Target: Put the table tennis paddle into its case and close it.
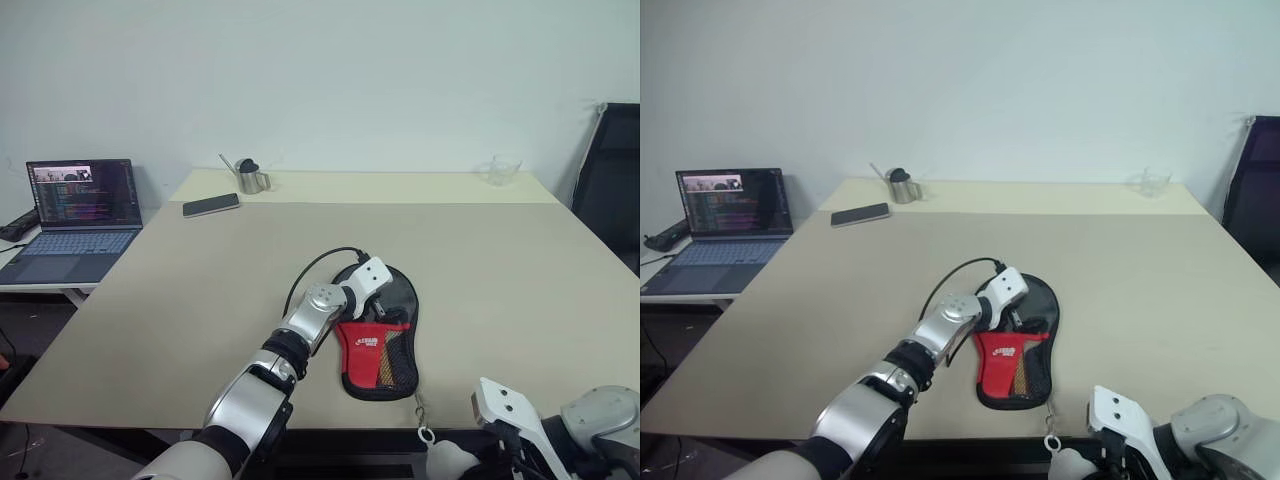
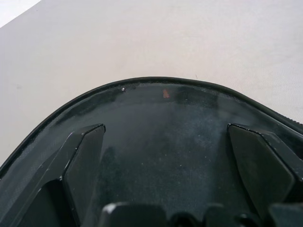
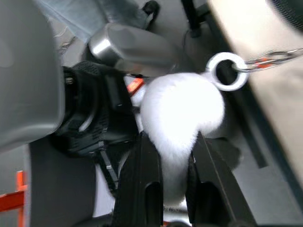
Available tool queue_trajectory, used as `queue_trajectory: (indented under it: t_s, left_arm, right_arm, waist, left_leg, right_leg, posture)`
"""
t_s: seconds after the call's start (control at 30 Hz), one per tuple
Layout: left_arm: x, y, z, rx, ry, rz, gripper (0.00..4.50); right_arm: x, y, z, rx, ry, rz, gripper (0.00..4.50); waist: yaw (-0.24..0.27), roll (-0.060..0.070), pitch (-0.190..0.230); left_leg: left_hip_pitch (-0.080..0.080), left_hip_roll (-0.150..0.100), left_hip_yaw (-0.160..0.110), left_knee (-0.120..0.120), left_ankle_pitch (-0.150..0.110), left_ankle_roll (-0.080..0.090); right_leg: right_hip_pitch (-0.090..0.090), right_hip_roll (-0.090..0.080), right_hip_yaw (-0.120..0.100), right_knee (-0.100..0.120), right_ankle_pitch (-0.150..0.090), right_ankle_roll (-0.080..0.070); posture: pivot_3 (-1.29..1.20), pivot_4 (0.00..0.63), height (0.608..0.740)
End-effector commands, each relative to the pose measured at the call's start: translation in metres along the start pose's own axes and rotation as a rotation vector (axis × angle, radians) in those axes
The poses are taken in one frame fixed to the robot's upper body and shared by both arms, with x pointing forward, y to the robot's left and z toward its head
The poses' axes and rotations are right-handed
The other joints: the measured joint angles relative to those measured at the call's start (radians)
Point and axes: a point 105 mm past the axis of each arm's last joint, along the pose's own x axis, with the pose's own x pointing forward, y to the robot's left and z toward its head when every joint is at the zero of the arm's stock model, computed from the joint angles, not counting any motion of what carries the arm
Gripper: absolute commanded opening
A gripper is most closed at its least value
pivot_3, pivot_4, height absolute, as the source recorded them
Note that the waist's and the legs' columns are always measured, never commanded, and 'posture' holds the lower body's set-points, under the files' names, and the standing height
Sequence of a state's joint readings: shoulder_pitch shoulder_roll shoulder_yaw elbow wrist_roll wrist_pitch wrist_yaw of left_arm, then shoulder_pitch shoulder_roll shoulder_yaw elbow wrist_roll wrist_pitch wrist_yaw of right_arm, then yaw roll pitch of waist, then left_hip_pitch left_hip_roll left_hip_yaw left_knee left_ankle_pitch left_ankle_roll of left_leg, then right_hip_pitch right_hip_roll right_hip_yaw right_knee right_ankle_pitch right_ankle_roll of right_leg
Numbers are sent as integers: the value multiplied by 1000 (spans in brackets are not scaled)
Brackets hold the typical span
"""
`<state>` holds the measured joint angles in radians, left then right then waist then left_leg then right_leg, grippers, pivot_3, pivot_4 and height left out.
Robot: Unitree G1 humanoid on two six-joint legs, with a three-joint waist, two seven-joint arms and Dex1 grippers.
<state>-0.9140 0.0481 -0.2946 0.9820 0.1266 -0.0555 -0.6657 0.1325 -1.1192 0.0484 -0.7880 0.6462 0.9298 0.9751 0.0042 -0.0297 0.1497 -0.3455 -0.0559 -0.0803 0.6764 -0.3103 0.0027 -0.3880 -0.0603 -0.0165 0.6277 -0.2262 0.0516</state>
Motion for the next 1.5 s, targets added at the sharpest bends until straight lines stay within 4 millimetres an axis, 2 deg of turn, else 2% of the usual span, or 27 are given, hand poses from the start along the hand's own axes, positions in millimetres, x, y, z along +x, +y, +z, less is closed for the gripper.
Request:
queue_trajectory:
  t_s: [0.03,0.2,0.33,0.37,0.53,0.6,0.77,0.83,0.97,1.1,1.27,1.37,1.5]
  left_arm:
    - [-12,-11,-63,-40,224,-18,4500]
    - [-13,-6,-56,-50,186,-10,4500]
    - [-14,-5,-22,-108,19,-70,4500]
    - [-15,-5,-17,-118,-3,-80,4500]
    - [-27,2,-8,-106,-54,-82,4500]
    - [-30,4,-6,-112,-63,-76,4500]
    - [-49,13,8,-119,-136,-90,4500]
    - [-65,15,22,-141,-200,-142,4500]
    - [-119,21,48,-125,-303,-224,4500]
    - [-176,35,52,-129,-296,-143,4500]
    - [-240,41,31,-162,-210,-47,4500]
    - [-265,39,22,-164,-147,-3,4500]
    - [-299,42,10,-166,-73,67,4500]
  right_arm:
    - [-1,-10,10,-16,-46,-32,1170]
    - [-11,-27,13,-37,-39,-80,2885]
    - [-36,-39,24,-71,-69,-109,4382]
    - [-39,-41,24,-78,-71,-114,4480]
    - [-48,-61,24,-119,-51,-163,4480]
    - [-50,-68,26,-142,-52,-185,4480]
    - [-57,-81,46,-186,-114,-220,4480]
    - [-62,-90,52,-189,-140,-236,4480]
    - [-69,-112,65,-218,-155,-259,4480]
    - [-86,-143,67,-236,-180,-322,4480]
    - [-117,-163,60,-237,-221,-320,4480]
    - [-129,-170,51,-201,-220,-315,4480]
    - [-136,-169,57,-210,-225,-288,4480]
  waist:
    - [0,0,0]
    - [-1,0,0]
    - [-4,4,5]
    - [-5,6,7]
    - [-3,5,10]
    - [-2,6,10]
    - [1,8,14]
    - [0,9,17]
    - [-2,9,27]
    - [-8,11,30]
    - [-7,15,33]
    - [-4,15,36]
    - [-5,17,37]
  left_leg:
    - [0,0,0,0,0,0]
    - [0,0,0,0,0,0]
    - [0,0,0,0,0,0]
    - [0,1,0,-1,0,0]
    - [-7,0,0,-1,0,0]
    - [-15,-1,1,0,0,-1]
    - [-19,-2,1,0,1,-4]
    - [-20,-2,1,0,1,-4]
    - [-22,-3,1,0,1,-4]
    - [-27,-3,2,0,1,-5]
    - [-30,-3,3,0,1,-5]
    - [-32,-3,2,0,1,-5]
    - [-32,-3,2,0,1,-5]
  right_leg:
    - [0,0,0,0,0,0]
    - [0,0,0,0,0,0]
    - [-1,0,0,0,0,0]
    - [-2,0,0,0,0,0]
    - [-9,1,0,-1,0,0]
    - [-18,1,2,0,0,0]
    - [-22,0,2,0,3,-5]
    - [-23,0,2,0,3,-5]
    - [-26,-1,2,0,3,-6]
    - [-32,-1,4,1,4,-7]
    - [-35,-1,4,0,4,-8]
    - [-36,-2,3,0,4,-8]
    - [-36,-2,3,0,4,-9]
  posture:
    - [0,150,740]
    - [0,150,740]
    - [0,150,740]
    - [0,150,740]
    - [0,150,740]
    - [0,150,740]
    - [0,150,740]
    - [0,150,740]
    - [0,150,740]
    - [0,150,740]
    - [0,150,740]
    - [0,150,740]
    - [0,150,740]
